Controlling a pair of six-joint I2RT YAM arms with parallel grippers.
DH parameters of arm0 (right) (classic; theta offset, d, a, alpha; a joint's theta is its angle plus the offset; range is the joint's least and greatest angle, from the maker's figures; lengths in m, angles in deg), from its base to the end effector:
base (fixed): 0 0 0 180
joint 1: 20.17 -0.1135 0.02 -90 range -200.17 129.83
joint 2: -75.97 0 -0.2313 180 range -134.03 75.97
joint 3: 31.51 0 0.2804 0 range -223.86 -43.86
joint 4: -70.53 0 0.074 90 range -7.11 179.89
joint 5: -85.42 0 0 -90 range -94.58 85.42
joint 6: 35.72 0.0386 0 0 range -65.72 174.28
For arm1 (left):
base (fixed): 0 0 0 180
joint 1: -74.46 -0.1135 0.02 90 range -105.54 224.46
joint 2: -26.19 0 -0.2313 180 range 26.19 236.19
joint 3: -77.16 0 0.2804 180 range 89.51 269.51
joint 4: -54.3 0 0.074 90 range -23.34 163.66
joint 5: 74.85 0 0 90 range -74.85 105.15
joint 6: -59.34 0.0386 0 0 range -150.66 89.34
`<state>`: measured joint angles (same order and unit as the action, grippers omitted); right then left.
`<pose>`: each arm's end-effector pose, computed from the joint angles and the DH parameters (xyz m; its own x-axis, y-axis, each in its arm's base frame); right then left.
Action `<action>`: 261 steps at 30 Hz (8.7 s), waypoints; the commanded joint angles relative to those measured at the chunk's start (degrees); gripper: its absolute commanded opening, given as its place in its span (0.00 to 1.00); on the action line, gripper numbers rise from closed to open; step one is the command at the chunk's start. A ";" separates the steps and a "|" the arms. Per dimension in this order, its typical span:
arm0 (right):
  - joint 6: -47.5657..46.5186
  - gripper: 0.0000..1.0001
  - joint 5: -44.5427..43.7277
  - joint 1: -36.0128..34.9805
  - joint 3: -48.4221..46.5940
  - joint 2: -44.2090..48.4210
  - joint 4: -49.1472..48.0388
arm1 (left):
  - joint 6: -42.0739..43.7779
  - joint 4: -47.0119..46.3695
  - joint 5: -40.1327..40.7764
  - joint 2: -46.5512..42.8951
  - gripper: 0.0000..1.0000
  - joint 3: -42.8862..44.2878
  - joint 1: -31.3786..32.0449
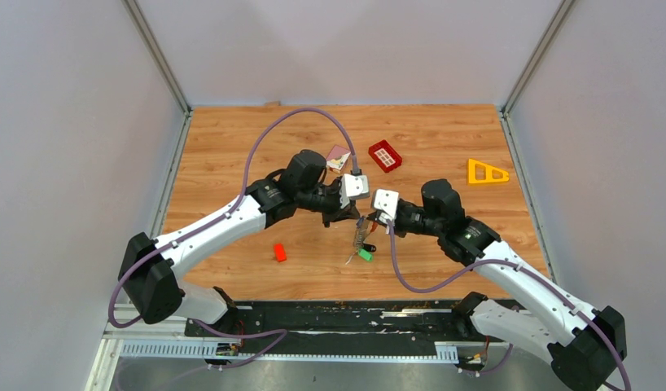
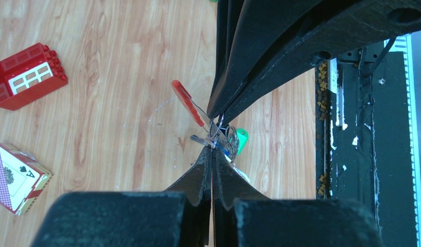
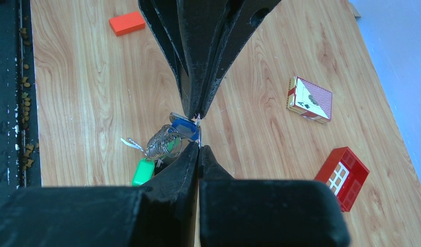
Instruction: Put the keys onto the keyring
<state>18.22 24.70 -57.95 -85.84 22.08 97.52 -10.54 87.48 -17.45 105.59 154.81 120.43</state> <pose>0.1942 0.1744 0.2544 0.2325 -0.4694 -0.8518 -0.9195 0.1794 -0.3498 0.2249 -0.2625 0.2713 -0.0597 0.4787 -0.8759 0.9939 0.1100 -0.0076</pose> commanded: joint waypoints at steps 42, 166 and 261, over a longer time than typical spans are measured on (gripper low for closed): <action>0.75 0.00 4.62 0.51 -1.64 1.74 -3.12 | 10.92 17.40 -3.14 12.32 0.00 14.12 -1.33; 6.97 0.00 26.00 8.57 -5.39 -0.33 0.53 | 3.79 -23.23 -14.59 -9.00 0.74 -13.88 -6.00; 8.68 0.22 22.67 6.99 -3.37 -4.24 -4.47 | 9.71 5.36 -1.37 -1.15 0.00 4.02 4.08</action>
<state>25.33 47.23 -50.54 -86.37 17.95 95.99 0.08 96.00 -18.39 104.74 158.57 123.97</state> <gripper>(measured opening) 0.236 0.006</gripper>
